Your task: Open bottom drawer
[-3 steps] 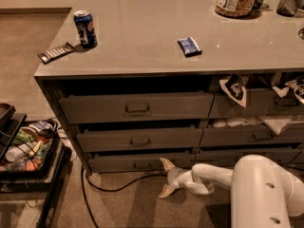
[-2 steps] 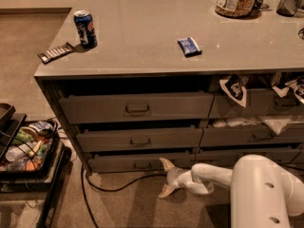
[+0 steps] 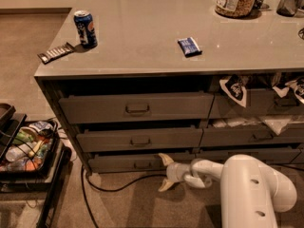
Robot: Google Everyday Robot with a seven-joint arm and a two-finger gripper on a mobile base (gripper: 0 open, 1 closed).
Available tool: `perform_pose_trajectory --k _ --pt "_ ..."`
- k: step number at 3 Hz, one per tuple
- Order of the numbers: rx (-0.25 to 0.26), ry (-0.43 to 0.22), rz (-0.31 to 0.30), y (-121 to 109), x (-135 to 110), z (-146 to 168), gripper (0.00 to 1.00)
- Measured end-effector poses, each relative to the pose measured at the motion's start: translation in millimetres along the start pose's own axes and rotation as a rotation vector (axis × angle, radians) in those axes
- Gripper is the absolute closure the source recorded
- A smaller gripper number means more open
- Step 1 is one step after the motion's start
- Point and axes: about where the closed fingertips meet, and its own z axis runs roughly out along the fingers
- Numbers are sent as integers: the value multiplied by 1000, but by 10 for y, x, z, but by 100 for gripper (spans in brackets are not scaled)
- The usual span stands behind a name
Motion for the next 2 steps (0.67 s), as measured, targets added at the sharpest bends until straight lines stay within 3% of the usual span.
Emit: perform_pose_trajectory --k 2 --pt "84 19 -10 -417 276 5 0"
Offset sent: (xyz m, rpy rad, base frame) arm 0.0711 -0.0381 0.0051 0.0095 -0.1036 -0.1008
